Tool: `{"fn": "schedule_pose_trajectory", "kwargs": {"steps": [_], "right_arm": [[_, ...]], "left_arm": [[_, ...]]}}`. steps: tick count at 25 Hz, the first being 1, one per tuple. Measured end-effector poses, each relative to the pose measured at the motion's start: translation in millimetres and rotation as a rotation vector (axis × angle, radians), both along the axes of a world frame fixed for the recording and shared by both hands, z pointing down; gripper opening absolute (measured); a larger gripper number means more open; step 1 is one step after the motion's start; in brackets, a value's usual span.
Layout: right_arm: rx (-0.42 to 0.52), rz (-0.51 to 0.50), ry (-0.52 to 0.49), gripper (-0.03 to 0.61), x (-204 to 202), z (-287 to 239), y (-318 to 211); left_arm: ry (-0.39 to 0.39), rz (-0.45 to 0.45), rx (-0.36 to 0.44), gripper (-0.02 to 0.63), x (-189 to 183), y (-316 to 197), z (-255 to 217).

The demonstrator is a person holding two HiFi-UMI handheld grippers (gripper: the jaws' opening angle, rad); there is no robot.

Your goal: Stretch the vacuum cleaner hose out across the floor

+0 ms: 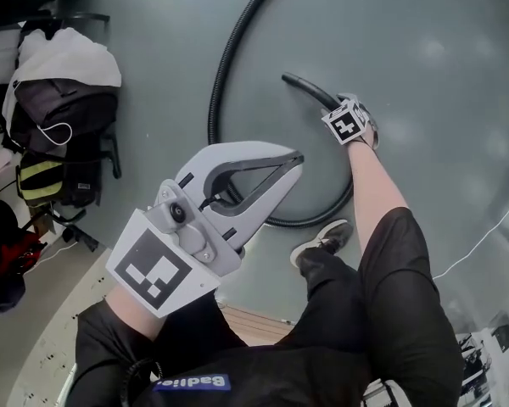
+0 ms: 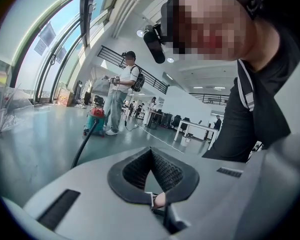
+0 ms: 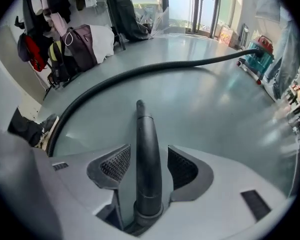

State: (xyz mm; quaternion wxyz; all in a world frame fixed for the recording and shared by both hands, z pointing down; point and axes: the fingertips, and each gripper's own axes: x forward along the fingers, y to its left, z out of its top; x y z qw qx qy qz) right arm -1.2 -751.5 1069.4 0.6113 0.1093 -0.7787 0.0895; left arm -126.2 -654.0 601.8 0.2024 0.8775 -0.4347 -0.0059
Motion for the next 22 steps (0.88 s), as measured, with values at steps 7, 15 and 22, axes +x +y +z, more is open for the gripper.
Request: {"fn": "schedule_pose_trajectory", "kwargs": {"steps": [7,15,22], "right_arm": [[-0.061,0.023,0.029,0.222,9,53,-2],[-0.042,0.026,-0.004,0.140,0,7,12],[-0.033,0.108,-0.076,0.136,-7,-74,-2]], "left_arm": [[0.006,-0.008,-0.006,-0.002,3,6,34],[-0.005,-0.029,-0.035,-0.002,-1,10,17],[-0.040,-0.028,-0.060,-0.002,2,4,-50]]}}
